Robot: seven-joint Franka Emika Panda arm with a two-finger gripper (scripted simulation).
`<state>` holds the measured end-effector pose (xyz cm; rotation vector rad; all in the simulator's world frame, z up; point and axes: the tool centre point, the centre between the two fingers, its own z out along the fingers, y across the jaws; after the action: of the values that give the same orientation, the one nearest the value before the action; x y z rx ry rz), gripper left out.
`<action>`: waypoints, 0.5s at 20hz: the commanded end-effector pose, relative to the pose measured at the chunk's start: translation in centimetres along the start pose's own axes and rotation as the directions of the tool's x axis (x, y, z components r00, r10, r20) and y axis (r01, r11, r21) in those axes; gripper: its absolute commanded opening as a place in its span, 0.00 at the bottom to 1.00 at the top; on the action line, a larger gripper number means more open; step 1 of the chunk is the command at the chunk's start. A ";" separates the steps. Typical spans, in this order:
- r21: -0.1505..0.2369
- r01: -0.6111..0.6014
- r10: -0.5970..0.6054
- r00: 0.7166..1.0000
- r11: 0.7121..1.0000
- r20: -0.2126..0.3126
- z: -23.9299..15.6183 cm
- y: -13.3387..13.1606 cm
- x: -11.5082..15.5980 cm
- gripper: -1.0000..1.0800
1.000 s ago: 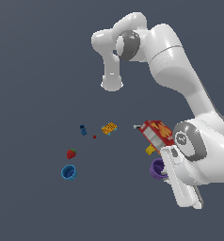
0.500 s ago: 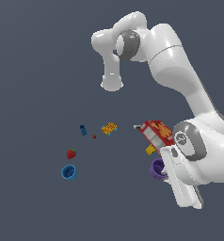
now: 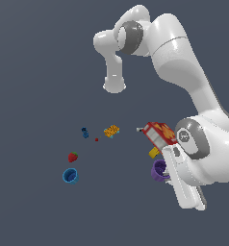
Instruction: Pick up a designated object from a clutter of objects.
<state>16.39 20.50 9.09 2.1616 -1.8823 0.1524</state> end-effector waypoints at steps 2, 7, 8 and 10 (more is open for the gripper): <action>0.002 -0.001 0.001 1.000 1.000 0.001 -1.3 0.6 1.2 0.00; 0.002 -0.001 0.001 1.000 1.000 0.001 -4.0 2.2 3.8 0.00; 0.002 -0.001 0.001 1.000 1.000 0.001 -4.6 2.6 4.4 0.00; 0.002 -0.001 0.001 1.000 1.000 0.001 -6.1 3.4 5.7 0.00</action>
<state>14.84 17.00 15.32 2.1614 -1.8819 0.1516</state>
